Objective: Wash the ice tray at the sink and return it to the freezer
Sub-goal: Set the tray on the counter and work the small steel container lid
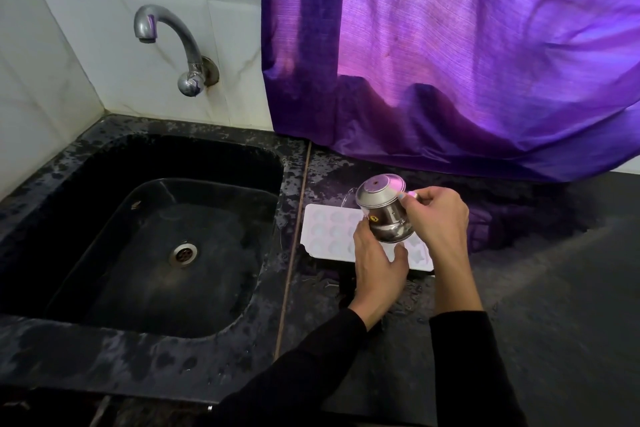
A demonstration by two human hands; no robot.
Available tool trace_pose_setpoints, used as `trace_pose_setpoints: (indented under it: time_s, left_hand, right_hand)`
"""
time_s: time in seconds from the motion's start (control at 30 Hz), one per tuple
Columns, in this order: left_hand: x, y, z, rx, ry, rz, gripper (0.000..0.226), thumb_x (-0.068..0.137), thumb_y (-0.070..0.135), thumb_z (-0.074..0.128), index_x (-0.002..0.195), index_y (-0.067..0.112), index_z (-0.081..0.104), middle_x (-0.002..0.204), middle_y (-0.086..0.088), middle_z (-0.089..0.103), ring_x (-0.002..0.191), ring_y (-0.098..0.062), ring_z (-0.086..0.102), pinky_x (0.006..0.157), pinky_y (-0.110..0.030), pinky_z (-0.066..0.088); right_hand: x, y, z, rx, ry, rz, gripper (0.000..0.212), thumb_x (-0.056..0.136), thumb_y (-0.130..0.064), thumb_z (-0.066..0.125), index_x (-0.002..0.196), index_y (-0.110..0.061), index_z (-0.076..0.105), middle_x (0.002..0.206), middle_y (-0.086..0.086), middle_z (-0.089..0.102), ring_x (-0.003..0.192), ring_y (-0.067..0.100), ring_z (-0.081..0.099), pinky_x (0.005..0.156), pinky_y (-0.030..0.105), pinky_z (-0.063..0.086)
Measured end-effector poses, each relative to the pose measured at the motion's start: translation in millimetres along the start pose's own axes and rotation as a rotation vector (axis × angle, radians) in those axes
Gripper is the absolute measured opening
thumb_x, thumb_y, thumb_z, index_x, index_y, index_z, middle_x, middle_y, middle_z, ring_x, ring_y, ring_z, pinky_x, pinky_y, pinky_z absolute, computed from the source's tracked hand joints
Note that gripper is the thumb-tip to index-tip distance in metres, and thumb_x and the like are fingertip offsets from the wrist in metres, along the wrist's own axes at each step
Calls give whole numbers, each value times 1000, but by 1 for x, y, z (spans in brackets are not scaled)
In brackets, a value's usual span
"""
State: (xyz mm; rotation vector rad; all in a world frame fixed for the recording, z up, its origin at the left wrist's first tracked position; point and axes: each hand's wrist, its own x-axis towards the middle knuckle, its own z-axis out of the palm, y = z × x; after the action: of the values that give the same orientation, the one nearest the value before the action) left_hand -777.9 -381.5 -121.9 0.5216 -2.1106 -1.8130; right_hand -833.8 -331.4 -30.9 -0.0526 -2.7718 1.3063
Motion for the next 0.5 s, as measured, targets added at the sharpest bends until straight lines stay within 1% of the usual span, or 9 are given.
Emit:
trace_pose_setpoints:
  time_s: [0.1, 0.2, 0.27, 0.33, 0.4, 0.5]
  left_hand:
    - [0, 3, -1, 5, 14, 7, 67, 88, 14, 60, 146, 13, 26, 140, 1, 35, 131, -14, 37, 110, -32, 34]
    - [1, 3, -2, 19, 8, -1, 72, 89, 17, 59, 149, 11, 19, 149, -4, 28, 140, -19, 29, 115, -40, 30]
    - [2, 3, -4, 24, 17, -4, 74, 88, 17, 59, 150, 10, 18, 151, -6, 27, 142, -20, 26, 115, -42, 29]
    - [3, 3, -6, 26, 30, -12, 74, 88, 17, 59, 150, 9, 19, 151, -7, 27, 142, -20, 25, 115, -42, 29]
    - [5, 2, -8, 25, 33, -22, 74, 87, 17, 60, 149, 9, 20, 151, -7, 28, 142, -19, 26, 115, -41, 29]
    - [6, 1, -11, 9, 29, -38, 71, 87, 17, 60, 148, 11, 25, 146, -4, 34, 138, -15, 31, 113, -36, 32]
  right_hand:
    - [2, 0, 0, 48, 4, 18, 14, 82, -31, 68, 76, -19, 69, 73, 1, 70, 85, 22, 65, 84, 38, 50]
    - [2, -3, 2, 59, 7, 7, 14, 82, -32, 68, 77, -19, 70, 73, 1, 70, 85, 21, 65, 83, 37, 50]
    - [1, -6, 5, 55, 4, -13, 13, 82, -32, 68, 77, -19, 69, 73, 1, 70, 85, 22, 65, 83, 38, 51]
    - [0, -9, 8, 45, -3, -34, 13, 83, -31, 68, 74, -21, 67, 72, 1, 69, 84, 22, 64, 80, 36, 49]
    - [-1, -13, 11, 16, -7, -51, 16, 83, -30, 67, 69, -23, 64, 72, 2, 69, 82, 23, 63, 75, 31, 44]
    - [-3, -17, 15, -20, -11, -74, 17, 83, -29, 67, 68, -23, 62, 71, 1, 67, 81, 23, 62, 72, 28, 39]
